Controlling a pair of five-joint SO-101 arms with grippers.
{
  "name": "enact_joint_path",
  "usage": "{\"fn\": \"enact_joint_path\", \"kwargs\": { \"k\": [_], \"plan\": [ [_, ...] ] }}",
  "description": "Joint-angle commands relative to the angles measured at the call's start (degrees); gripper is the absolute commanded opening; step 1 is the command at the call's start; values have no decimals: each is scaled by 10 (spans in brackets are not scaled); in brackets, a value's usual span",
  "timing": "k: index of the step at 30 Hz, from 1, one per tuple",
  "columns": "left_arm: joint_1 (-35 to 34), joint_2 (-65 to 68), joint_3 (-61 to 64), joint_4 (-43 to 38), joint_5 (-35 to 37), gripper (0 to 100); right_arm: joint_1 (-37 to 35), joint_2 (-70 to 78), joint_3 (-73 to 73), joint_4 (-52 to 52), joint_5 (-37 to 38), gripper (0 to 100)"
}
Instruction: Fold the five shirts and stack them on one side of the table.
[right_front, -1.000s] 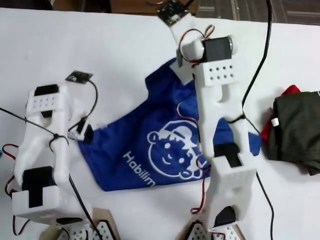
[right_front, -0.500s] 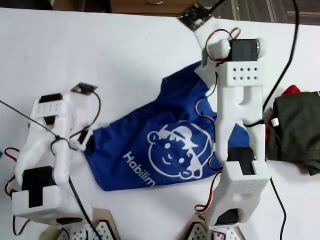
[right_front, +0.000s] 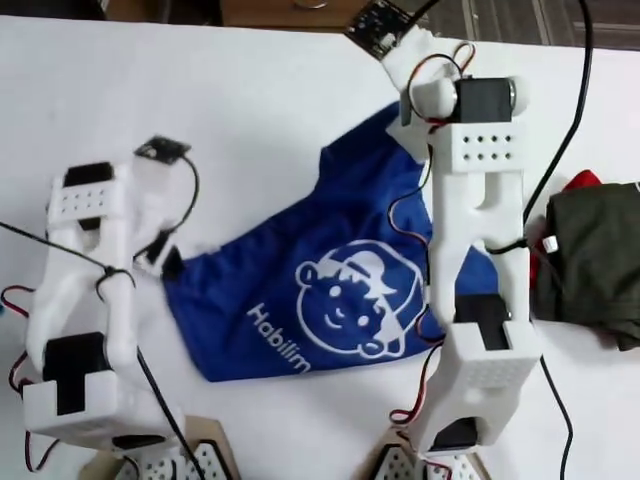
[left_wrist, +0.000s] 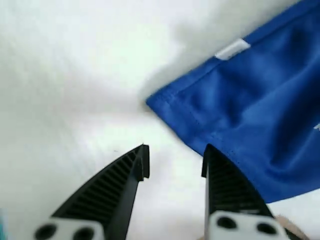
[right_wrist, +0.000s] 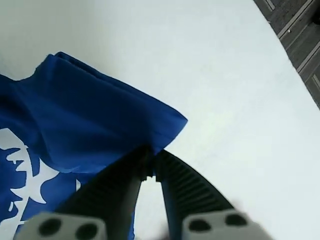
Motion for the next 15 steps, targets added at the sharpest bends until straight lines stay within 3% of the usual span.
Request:
{"fn": "enact_joint_path", "kwargs": {
  "k": [1, 4, 10, 15],
  "plan": [
    [-3, -1, -27, 7, -89, 196, 11, -36, -4, 2, 17, 20],
    [-2, 3, -23, 6, -142, 195, 14, -36, -4, 2, 18, 20],
    [4, 82, -28, -58, -142, 194, 14, -36, -4, 2, 18, 20],
    [27, 122, -29, -52, -142, 195, 14, -36, -4, 2, 18, 20]
  ]
}}
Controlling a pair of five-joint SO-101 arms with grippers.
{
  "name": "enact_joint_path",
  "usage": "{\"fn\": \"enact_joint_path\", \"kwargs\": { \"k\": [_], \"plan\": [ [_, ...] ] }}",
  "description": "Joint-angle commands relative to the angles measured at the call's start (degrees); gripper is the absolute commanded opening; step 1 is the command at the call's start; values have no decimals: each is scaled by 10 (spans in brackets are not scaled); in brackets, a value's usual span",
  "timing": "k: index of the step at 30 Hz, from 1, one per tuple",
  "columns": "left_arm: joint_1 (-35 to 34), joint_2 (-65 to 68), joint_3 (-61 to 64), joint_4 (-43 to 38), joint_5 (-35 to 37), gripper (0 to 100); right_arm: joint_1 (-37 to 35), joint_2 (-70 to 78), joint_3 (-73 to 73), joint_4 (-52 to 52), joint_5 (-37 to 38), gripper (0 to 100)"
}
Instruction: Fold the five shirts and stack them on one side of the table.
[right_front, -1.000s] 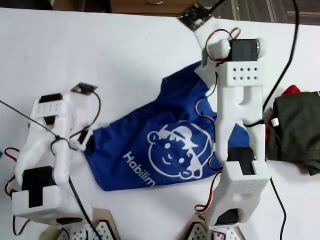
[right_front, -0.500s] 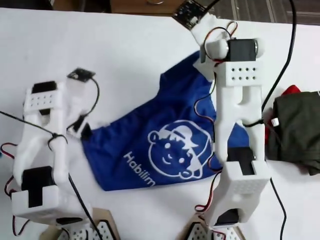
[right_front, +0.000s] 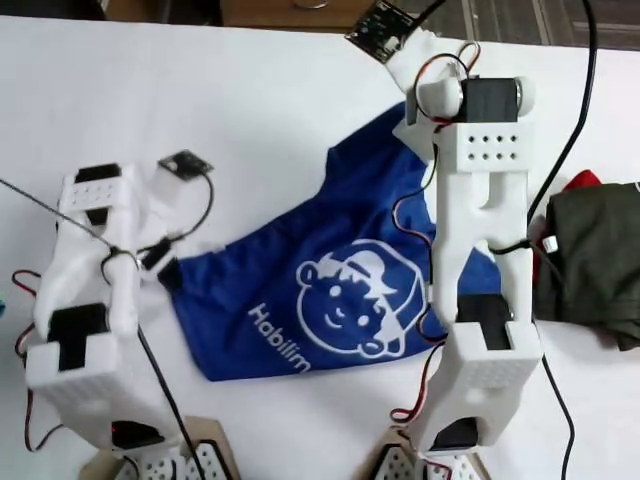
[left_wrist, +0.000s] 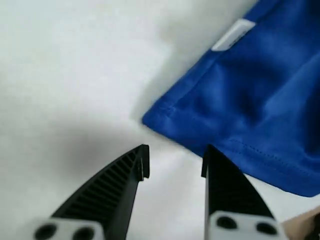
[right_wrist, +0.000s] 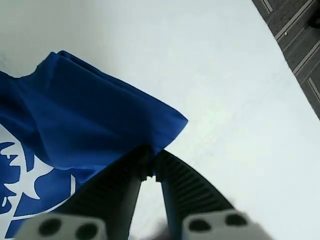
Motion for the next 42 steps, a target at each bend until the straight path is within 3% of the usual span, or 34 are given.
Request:
{"fn": "enact_joint_path", "kwargs": {
  "k": [1, 5, 12, 26, 35, 42],
  "plan": [
    [15, 12, -26, -16, -4, 195, 6, -36, -4, 2, 4, 20],
    [7, 40, -79, -35, -3, 196, 5, -36, -4, 2, 4, 20],
    [8, 78, -185, 33, -3, 196, 6, -36, -4, 2, 4, 20],
    [9, 171, -185, 38, -3, 196, 6, -36, -4, 2, 4, 20],
    [78, 171, -180, 119, -5, 192, 7, -36, -4, 0, 4, 20],
    [91, 170, -146, 98, -9, 193, 10, -36, -6, 1, 4, 20]
  ]
}}
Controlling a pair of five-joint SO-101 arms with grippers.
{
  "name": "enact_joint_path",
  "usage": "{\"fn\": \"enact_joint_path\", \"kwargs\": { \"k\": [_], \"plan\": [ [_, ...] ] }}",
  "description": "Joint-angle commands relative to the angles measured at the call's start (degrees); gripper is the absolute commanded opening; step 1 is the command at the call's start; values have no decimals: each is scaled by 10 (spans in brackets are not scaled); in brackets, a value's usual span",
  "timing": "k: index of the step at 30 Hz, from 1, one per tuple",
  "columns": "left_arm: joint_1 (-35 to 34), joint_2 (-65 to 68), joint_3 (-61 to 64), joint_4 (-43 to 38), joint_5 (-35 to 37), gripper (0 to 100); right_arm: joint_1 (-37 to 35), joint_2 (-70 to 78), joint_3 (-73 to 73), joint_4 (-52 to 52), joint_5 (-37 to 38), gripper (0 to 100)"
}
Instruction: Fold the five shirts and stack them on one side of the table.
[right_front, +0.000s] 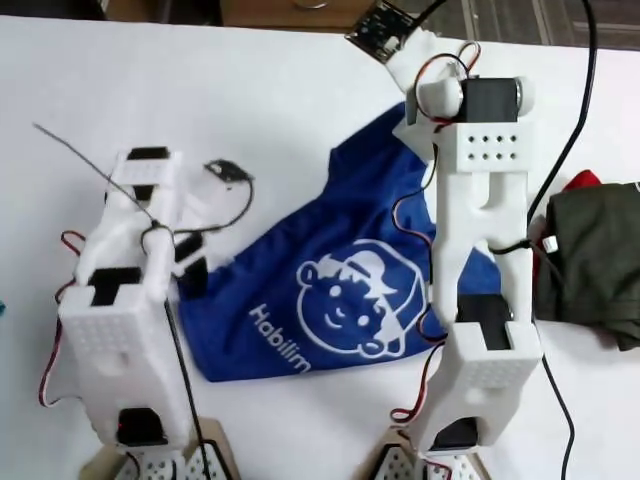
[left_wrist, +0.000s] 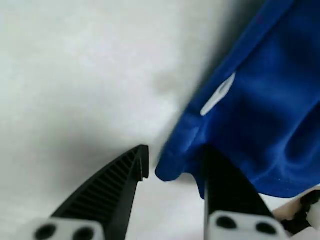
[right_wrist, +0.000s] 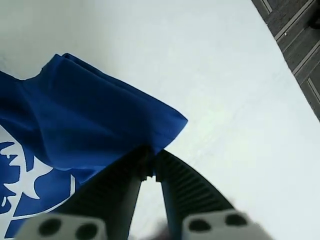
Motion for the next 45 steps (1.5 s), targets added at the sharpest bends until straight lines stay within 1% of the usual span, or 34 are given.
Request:
{"fn": "enact_joint_path", "kwargs": {
  "k": [1, 4, 8, 9, 12, 16, 22, 26, 29, 33, 36, 41, 45],
  "plan": [
    [8, -5, 11, 1, -4, 192, 10, -36, -6, 1, 4, 20],
    [-2, -1, 14, 3, -5, 177, 10, -36, -7, 1, 4, 20],
    [-12, -2, 19, 2, -18, 29, 10, -36, -7, 1, 4, 20],
    [-13, -2, 20, 4, -18, 15, 9, -36, -6, 1, 4, 20],
    [-12, -8, 12, 18, -20, 22, 9, -36, -5, 0, 4, 20],
    [-14, -44, -51, 45, -15, 23, 7, -35, -4, -6, 2, 20],
    [-11, -148, -206, 156, -14, 22, 8, -10, -10, -113, -1, 20],
    [-25, -209, -253, 157, 12, 21, -2, -13, -21, -152, -2, 20],
    [-25, -253, -274, 157, 15, 21, -1, -13, -68, -158, -11, 20],
    [-26, -321, -316, 156, 30, 21, 12, -24, -185, -119, -52, 20],
    [-25, -372, -329, 156, 29, 21, 16, -49, -255, -71, -55, 20],
    [-26, -444, -329, 156, 29, 21, 17, -94, -307, 39, -55, 20],
    [-27, -510, -331, 156, 25, 21, 31, -151, -321, 59, -55, 20]
  ]
}}
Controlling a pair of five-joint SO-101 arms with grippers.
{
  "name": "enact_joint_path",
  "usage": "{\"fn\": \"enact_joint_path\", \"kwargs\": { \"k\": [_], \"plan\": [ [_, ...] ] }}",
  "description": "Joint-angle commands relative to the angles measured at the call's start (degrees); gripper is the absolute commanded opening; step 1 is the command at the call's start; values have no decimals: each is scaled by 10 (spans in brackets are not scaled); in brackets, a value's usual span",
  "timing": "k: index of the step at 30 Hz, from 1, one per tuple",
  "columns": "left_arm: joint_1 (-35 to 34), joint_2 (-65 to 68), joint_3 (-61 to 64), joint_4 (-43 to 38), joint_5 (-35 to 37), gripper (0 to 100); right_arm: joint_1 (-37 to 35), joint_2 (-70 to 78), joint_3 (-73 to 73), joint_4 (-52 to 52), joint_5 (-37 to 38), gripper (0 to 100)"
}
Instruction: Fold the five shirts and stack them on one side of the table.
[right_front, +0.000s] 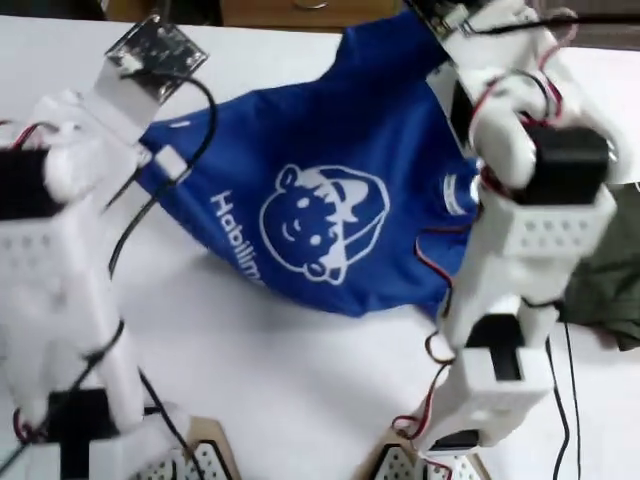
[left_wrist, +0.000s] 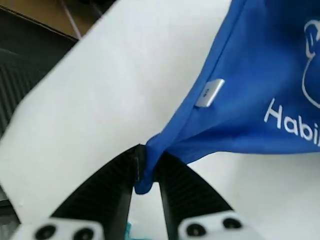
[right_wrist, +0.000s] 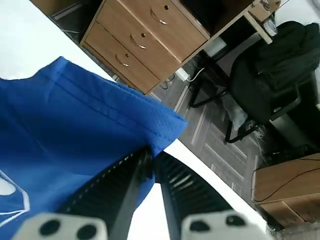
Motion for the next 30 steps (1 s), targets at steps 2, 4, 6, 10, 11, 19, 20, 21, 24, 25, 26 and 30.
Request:
{"fn": "enact_joint_path", "kwargs": {
  "k": [2, 4, 6, 10, 11, 19, 20, 21, 24, 25, 26, 30],
  "plan": [
    [-8, -87, -23, 8, 0, 21, 29, -95, -33, 7, -1, 20],
    [-30, -115, -22, 8, 3, 21, 48, -125, -33, 7, -1, 20],
    [-54, -138, -22, 4, 0, 21, 73, -152, -33, 7, -1, 20],
    [-84, -175, -22, 6, -1, 21, 86, -195, -33, 8, -4, 20],
    [-85, -183, -22, 6, 0, 21, 86, -207, -33, 8, -4, 20],
    [-85, -243, 31, 7, 1, 20, 85, -298, -26, 29, -6, 20],
    [-85, -250, 41, 6, 1, 20, 85, -306, -26, 29, -6, 20],
    [-85, -258, 47, 6, 1, 20, 85, -316, -26, 30, -6, 20],
    [-85, -287, 56, 6, 1, 20, 85, -343, 1, 33, -38, 19],
    [-87, -295, 56, 7, 1, 20, 84, -357, 22, 33, -47, 19],
    [-87, -302, 57, 8, 1, 20, 77, -371, 50, 33, -54, 19],
    [-88, -322, 55, 8, 1, 20, 21, -451, 175, 32, -62, 19]
  ]
}}
